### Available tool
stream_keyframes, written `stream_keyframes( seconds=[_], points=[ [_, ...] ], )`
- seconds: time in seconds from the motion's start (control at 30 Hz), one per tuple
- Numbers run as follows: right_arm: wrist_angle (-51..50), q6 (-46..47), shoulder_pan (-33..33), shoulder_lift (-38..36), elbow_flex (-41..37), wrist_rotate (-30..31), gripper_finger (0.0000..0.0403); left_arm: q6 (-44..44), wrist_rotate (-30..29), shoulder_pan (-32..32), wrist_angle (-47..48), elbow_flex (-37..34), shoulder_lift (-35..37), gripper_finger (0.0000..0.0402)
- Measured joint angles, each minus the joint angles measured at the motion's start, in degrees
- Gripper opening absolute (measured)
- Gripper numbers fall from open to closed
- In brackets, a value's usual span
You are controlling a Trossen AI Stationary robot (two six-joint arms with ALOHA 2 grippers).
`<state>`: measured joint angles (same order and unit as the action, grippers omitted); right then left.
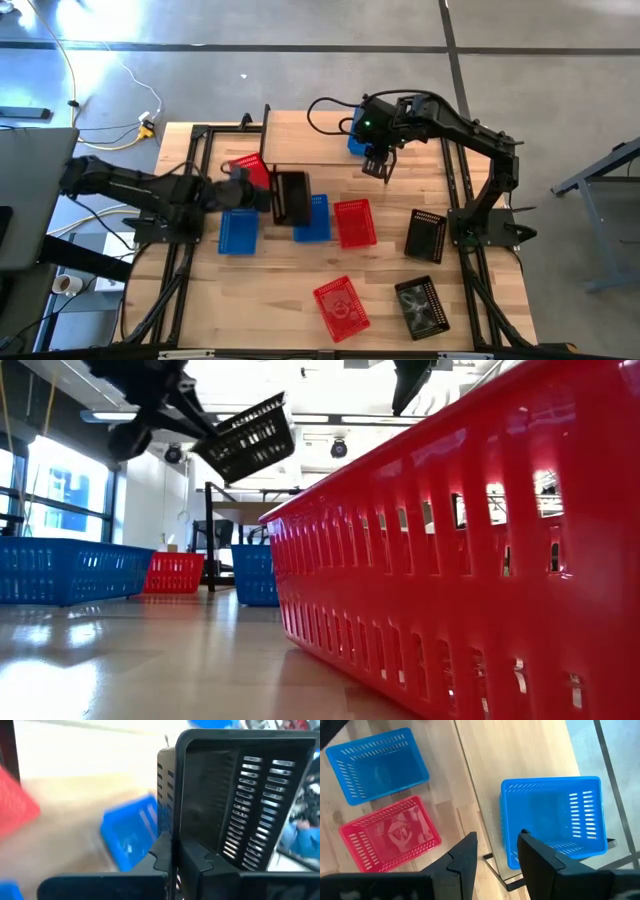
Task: Stack baskets on shelf by color
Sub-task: Put the left black bin on the shelf
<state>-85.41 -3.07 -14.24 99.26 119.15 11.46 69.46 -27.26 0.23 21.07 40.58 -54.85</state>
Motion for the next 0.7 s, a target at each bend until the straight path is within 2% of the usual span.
stream_keyframes(
  seconds=[0.37, 0.57, 0.7],
  points=[
    [0.0, 1.0, -0.02, 0.0, 0.0, 8.42, 0.0126, -14.73, 7.59, 17.39, -9.65, 0.02, 0.86, 0.0003],
    [-0.04, 1.64, -0.91, 0.0, 0.0, 7.39, 0.0126, -20.6, 12.47, 25.91, -11.21, 0.48, 0.78, 0.0003],
    [-0.03, 2.81, -2.12, 0.0, 0.0, 7.01, 0.0126, -24.92, 15.68, 31.24, -10.62, 3.66, 0.41, 0.0003]
  ],
)
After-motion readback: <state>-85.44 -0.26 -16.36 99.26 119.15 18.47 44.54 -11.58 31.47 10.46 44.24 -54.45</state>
